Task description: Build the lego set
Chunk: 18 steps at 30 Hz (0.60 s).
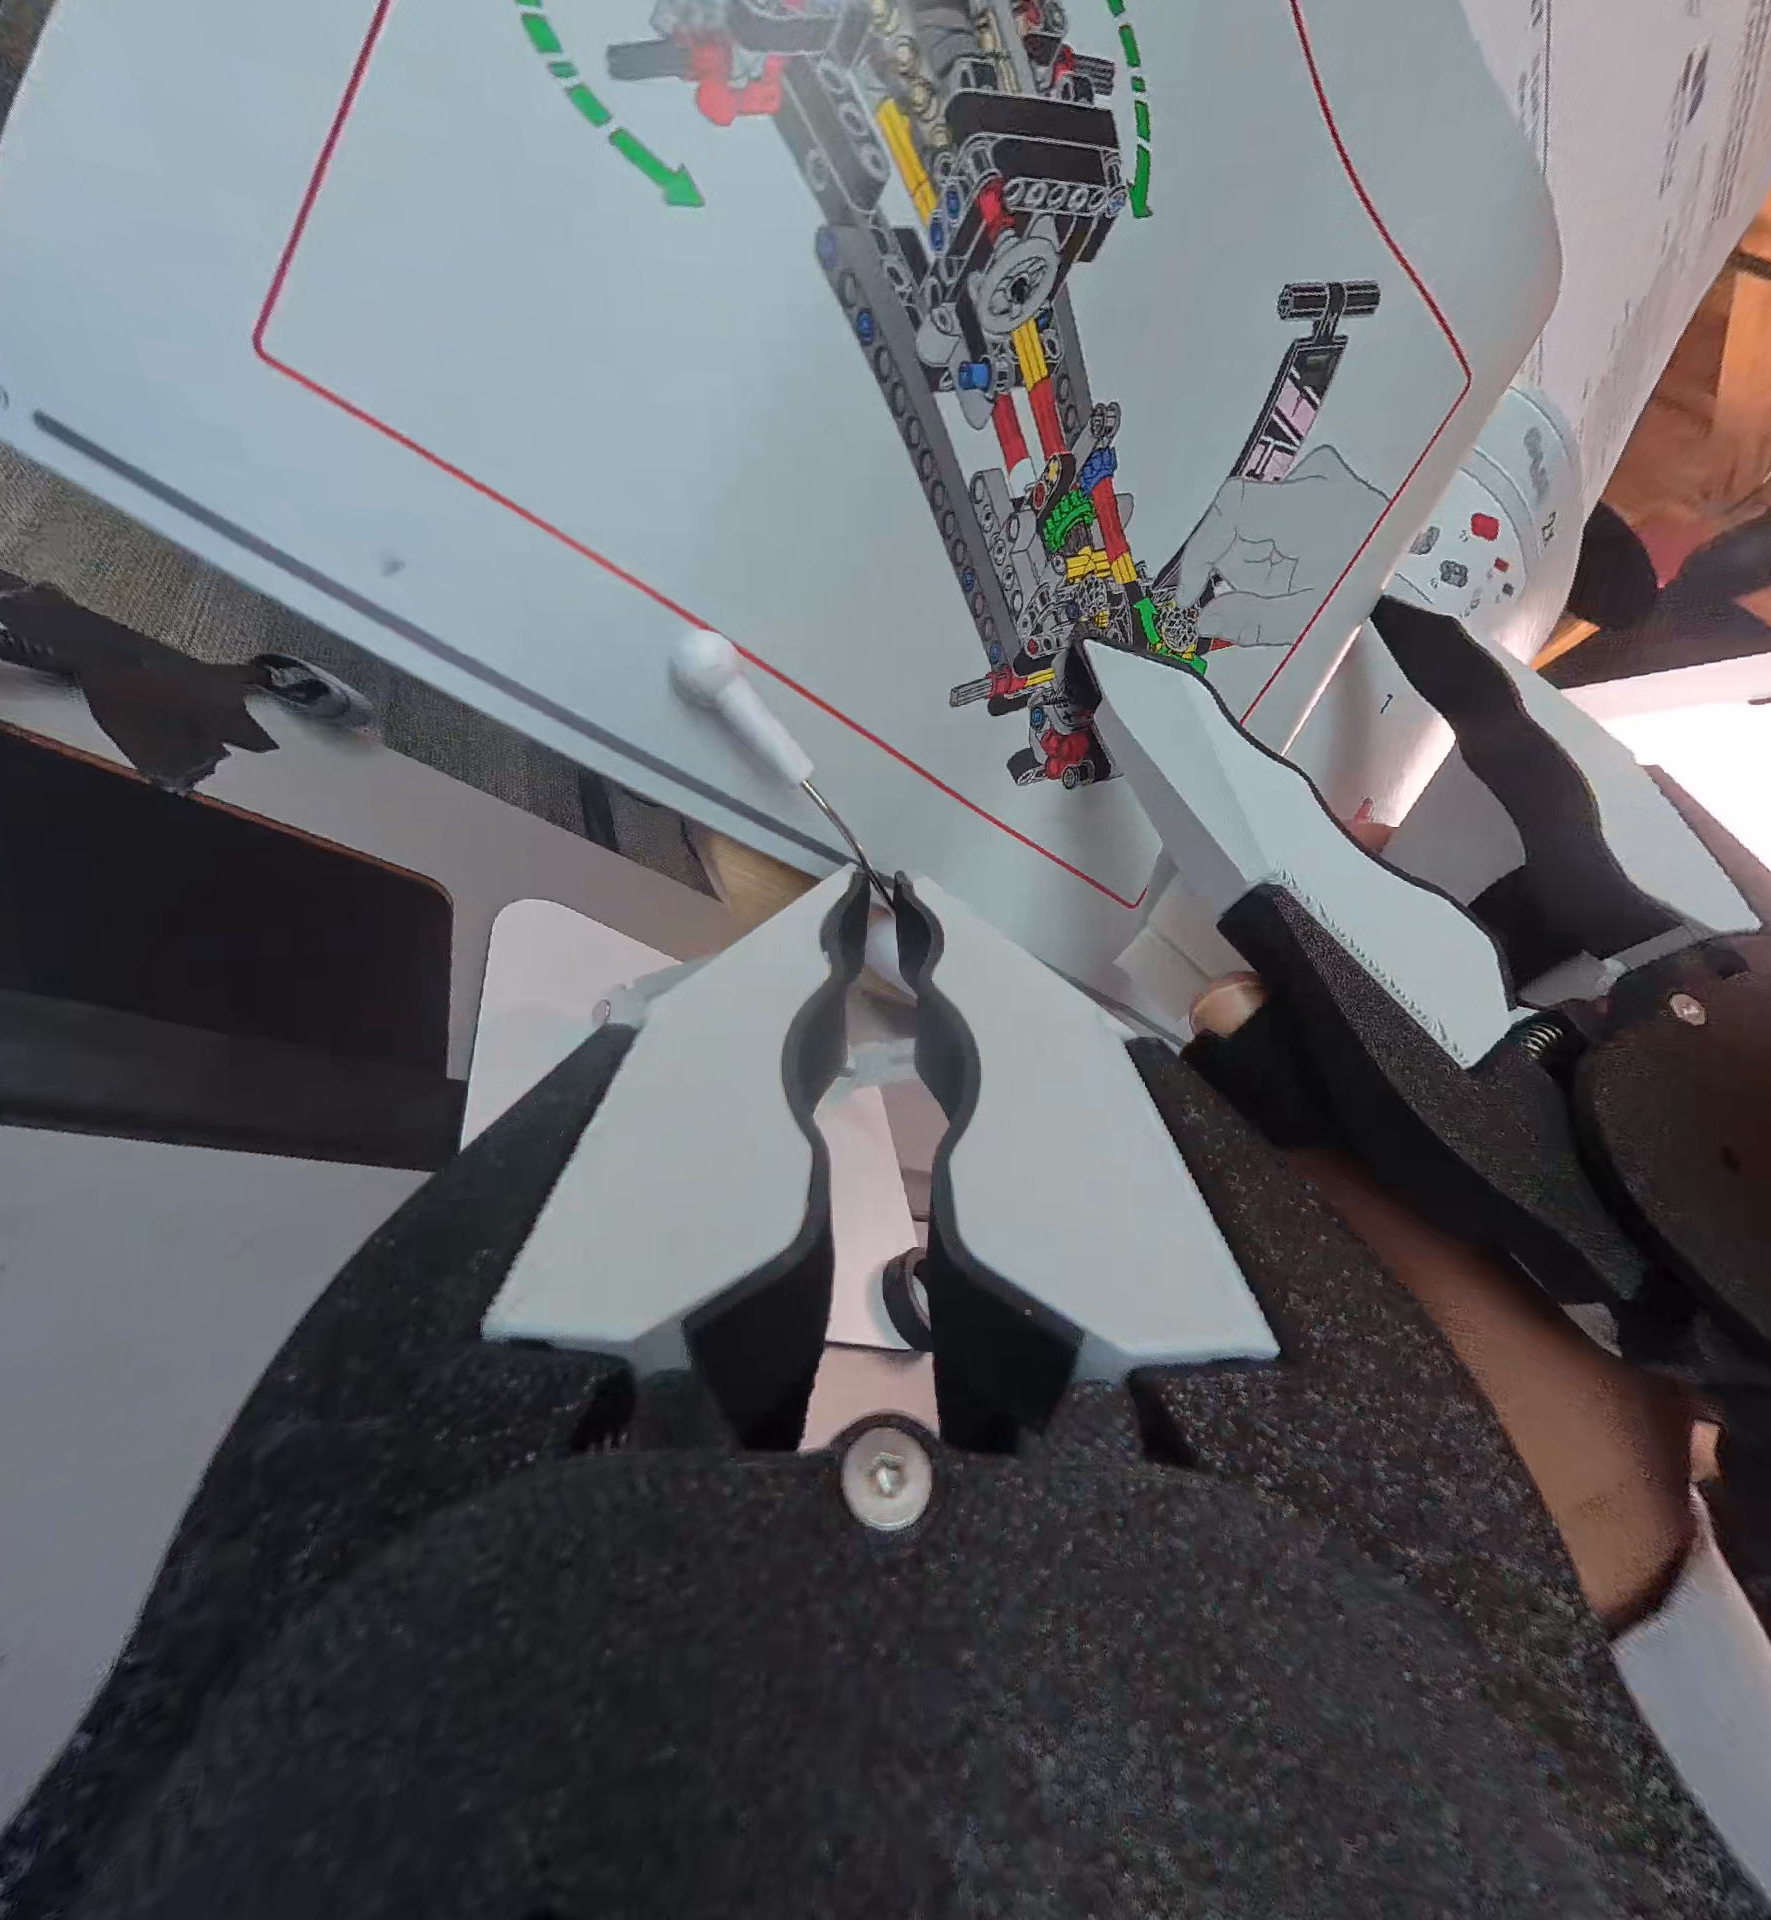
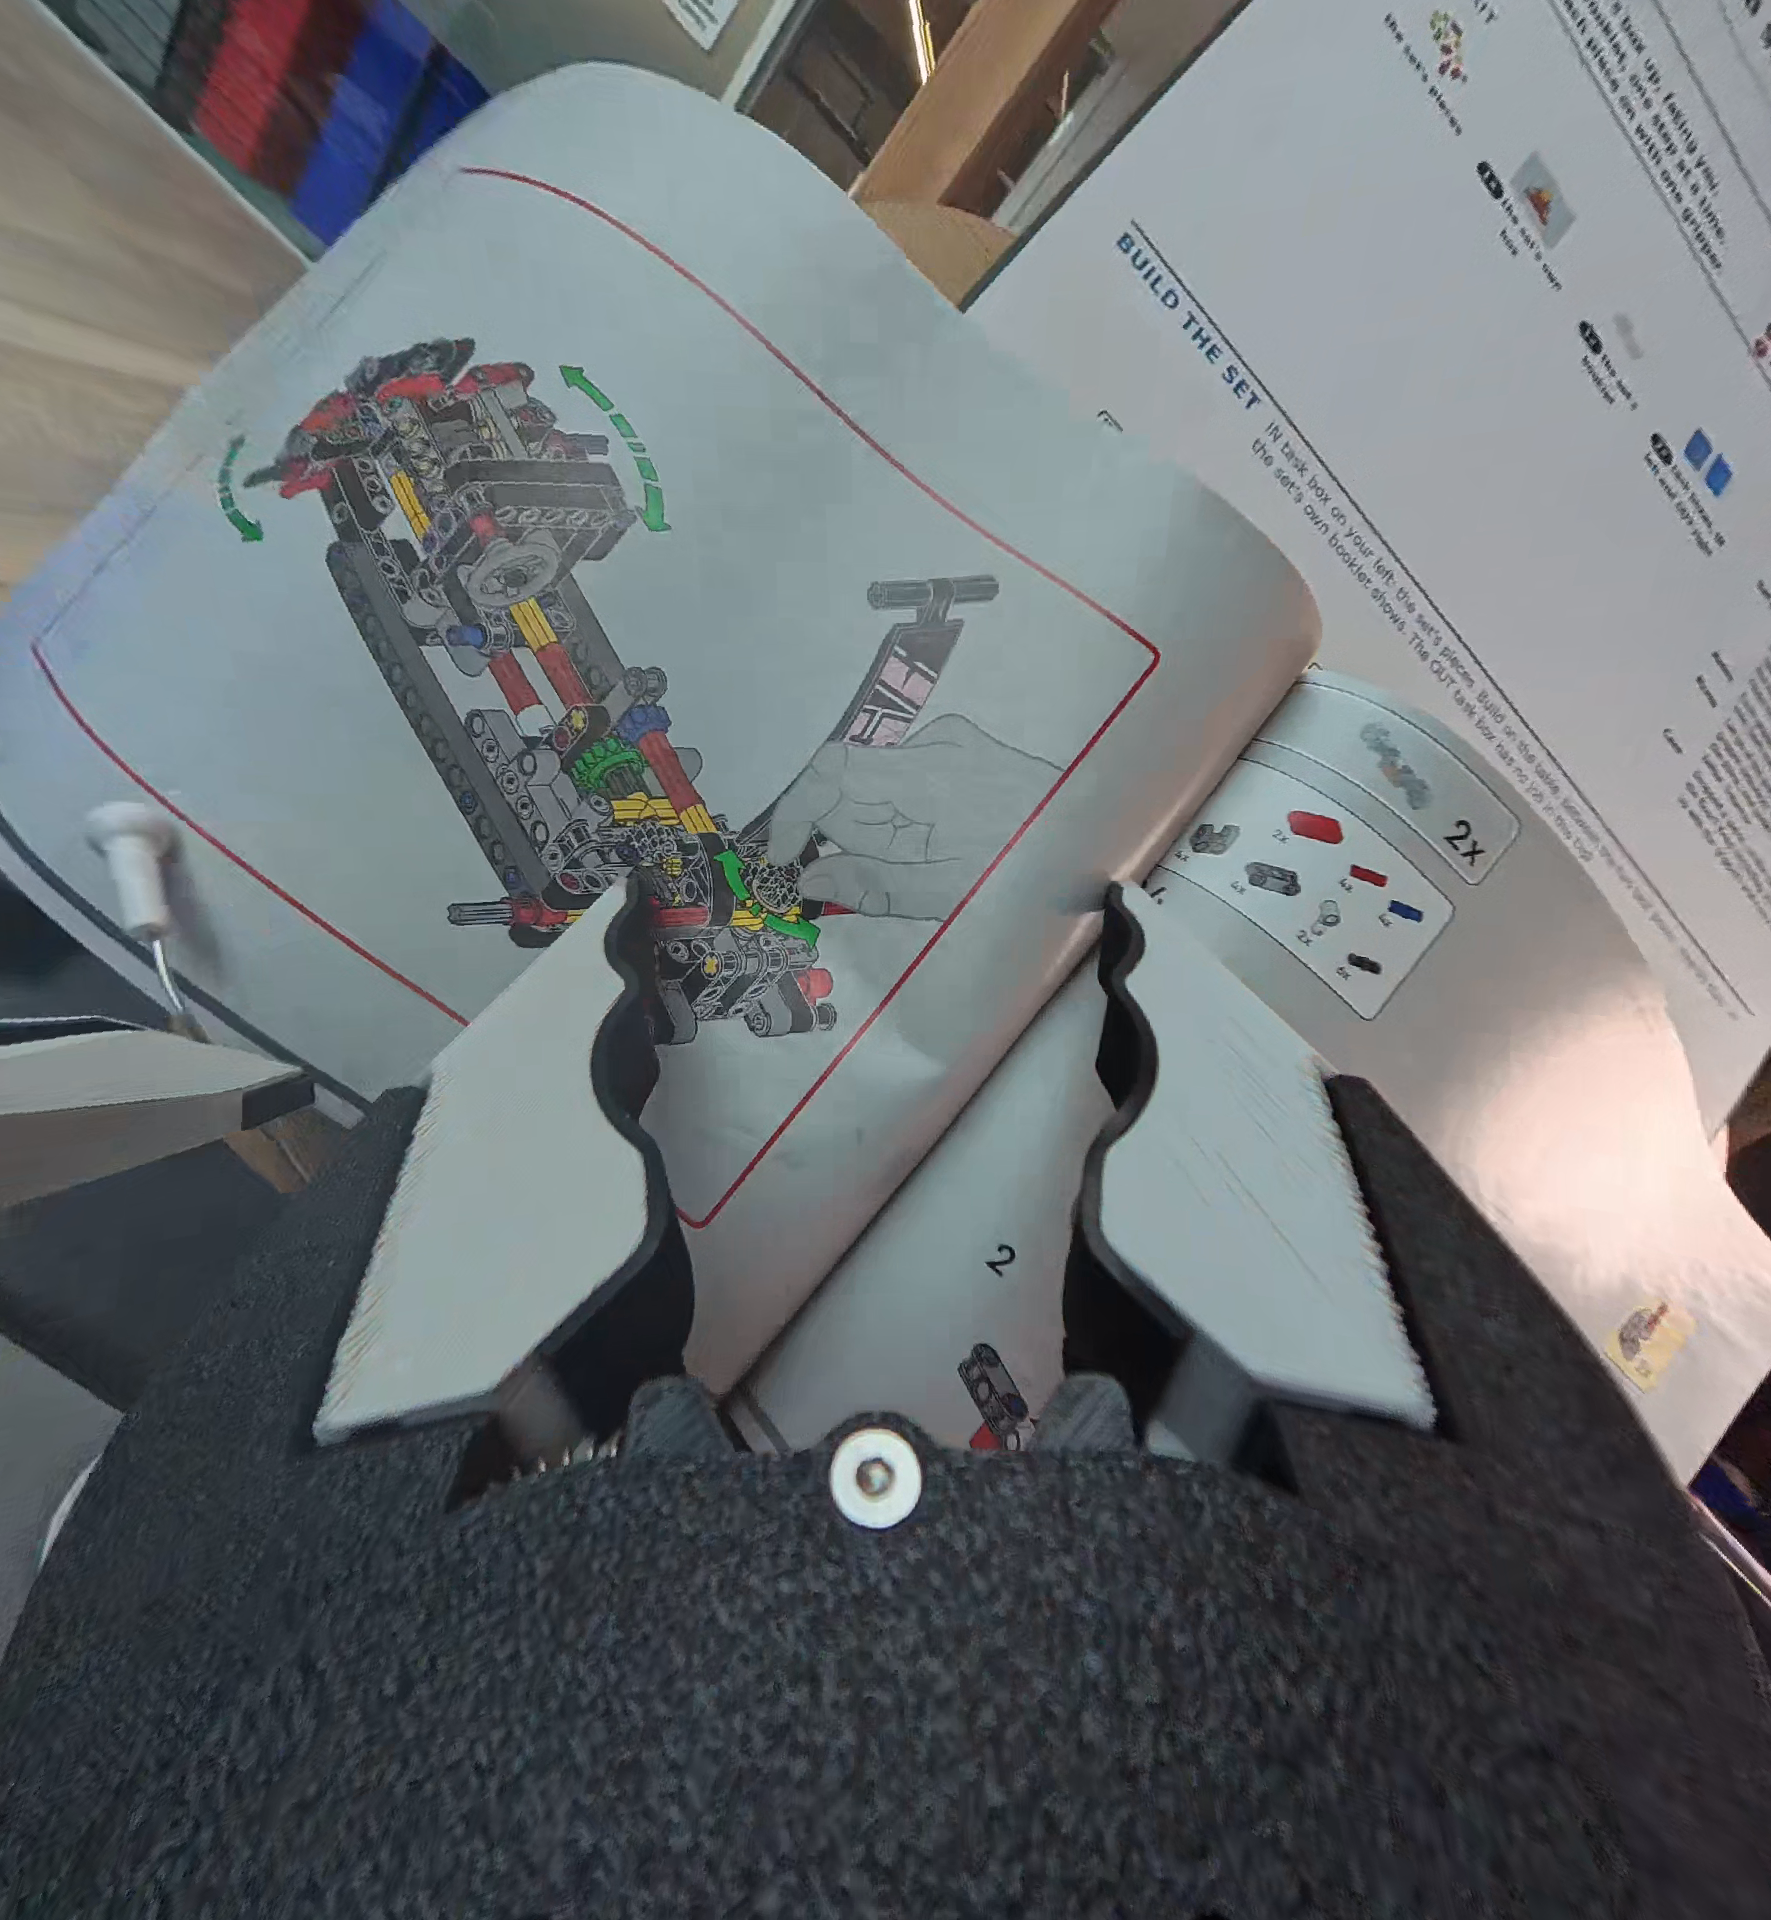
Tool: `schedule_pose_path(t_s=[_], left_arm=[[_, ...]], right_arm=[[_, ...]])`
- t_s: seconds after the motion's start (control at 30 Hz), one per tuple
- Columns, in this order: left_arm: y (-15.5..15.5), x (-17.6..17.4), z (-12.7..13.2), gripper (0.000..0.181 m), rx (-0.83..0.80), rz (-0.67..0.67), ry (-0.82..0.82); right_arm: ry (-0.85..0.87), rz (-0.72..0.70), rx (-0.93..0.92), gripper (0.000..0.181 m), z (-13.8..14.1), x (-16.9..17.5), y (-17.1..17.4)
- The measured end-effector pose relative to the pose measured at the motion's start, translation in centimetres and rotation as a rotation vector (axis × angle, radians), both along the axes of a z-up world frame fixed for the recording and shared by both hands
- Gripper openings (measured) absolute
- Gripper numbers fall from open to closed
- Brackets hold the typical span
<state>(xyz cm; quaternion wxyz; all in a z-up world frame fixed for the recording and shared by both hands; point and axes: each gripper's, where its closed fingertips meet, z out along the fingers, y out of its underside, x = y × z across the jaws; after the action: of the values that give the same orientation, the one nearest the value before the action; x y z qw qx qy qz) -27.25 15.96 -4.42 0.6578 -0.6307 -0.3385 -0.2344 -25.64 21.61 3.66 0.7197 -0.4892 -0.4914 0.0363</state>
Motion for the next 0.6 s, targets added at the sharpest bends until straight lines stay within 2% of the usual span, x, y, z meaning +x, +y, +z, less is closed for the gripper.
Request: schedule_pose_path(t_s=[0.03, 0.1, 0.2, 0.33, 0.5, 0.6], left_arm=[[-0.2, 0.0, -0.2, 0.003, 0.004, -0.007, -0.032], [-0.9, -0.2, 0.0, 0.004, 0.023, 0.002, -0.049], [-2.3, -0.8, 1.6, 0.016, 0.068, 0.041, 0.018], [-3.4, -1.5, 3.6, 0.031, 0.053, 0.085, 0.183], [-2.5, -1.5, 4.4, 0.052, -0.040, 0.075, 0.422], [-0.6, -2.2, 3.7, 0.074, -0.167, 0.070, 0.594]], right_arm=[[0.012, 0.003, 0.006, 0.082, 0.0, 0.0, 0.0], [0.045, -0.001, 0.021, 0.074, 0.3, 0.6, 0.0], [0.092, 0.012, 0.008, 0.054, 0.6, 1.4, 0.3], [0.152, 0.046, -0.011, 0.030, 1.0, 2.3, 0.3], [0.217, 0.118, -0.089, 0.004, 1.2, 3.5, 0.5], [0.221, 0.170, -0.176, 0.000, 0.9, 3.7, 0.6]])
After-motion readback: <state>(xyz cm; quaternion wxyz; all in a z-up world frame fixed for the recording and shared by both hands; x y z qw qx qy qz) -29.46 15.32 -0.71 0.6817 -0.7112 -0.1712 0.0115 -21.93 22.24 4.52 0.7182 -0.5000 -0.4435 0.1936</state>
